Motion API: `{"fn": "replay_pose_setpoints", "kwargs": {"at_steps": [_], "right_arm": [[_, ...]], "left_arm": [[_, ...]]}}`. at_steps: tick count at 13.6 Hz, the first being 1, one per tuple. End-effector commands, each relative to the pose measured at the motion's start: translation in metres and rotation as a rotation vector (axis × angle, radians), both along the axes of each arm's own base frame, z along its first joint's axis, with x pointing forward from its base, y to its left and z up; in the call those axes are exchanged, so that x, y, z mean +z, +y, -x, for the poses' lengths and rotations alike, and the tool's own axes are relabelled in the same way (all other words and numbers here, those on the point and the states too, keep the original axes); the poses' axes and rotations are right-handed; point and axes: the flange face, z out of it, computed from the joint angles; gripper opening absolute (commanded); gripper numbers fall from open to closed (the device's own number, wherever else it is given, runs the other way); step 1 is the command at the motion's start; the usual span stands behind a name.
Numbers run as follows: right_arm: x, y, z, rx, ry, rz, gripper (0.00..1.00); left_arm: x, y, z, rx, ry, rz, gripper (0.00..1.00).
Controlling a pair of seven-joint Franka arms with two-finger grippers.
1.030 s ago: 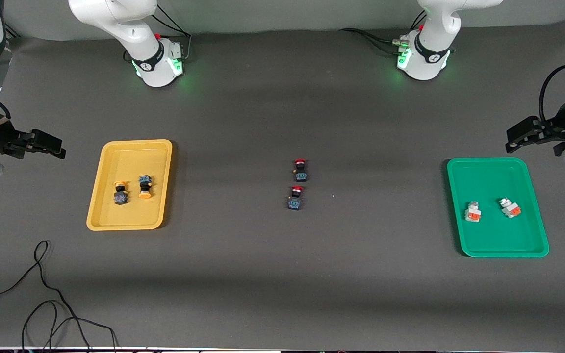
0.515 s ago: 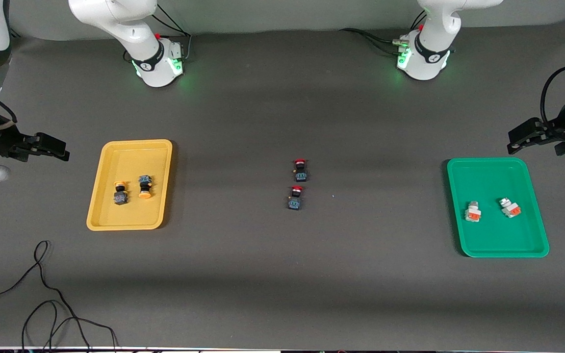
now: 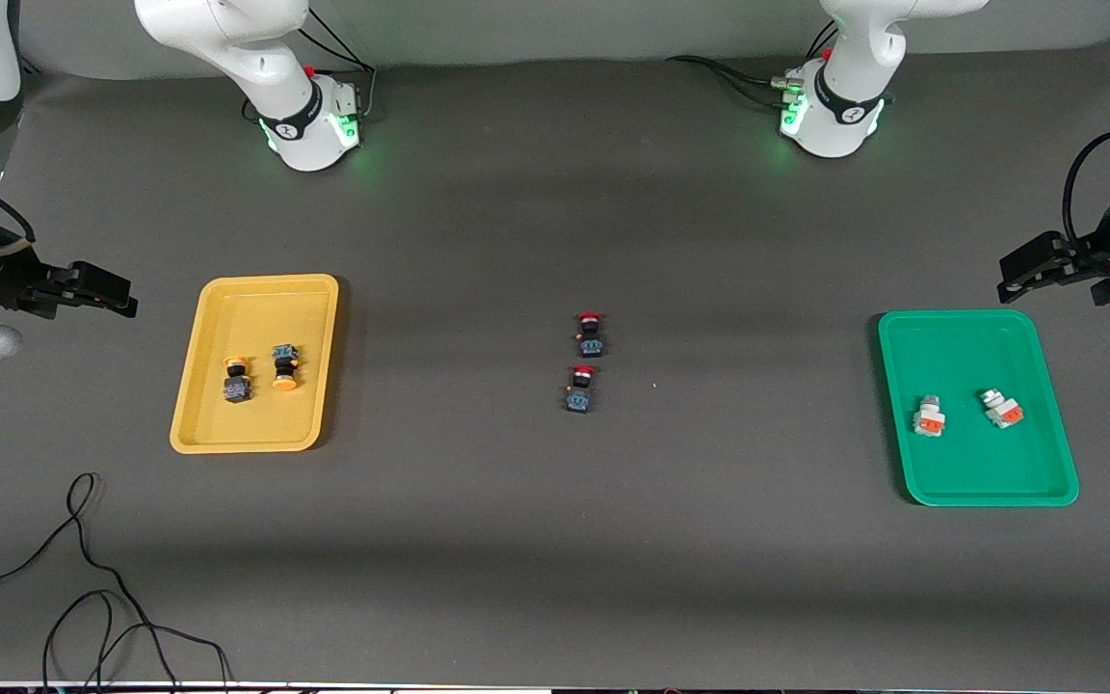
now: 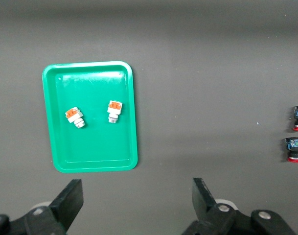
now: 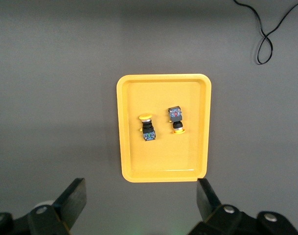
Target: Place green and yellow buttons in trays
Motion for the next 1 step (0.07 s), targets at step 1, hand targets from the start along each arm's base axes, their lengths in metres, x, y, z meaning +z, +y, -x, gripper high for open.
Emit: {"fn": "replay_pose_setpoints", "kwargs": {"at_steps": [1], "right_arm": [[0.002,0.0012,0.0015,0.015,-0.013,0.012,1.0]], "left_arm": [[0.0009,0.001,0.0016,0.016,0.005,-0.011,0.99]]}}
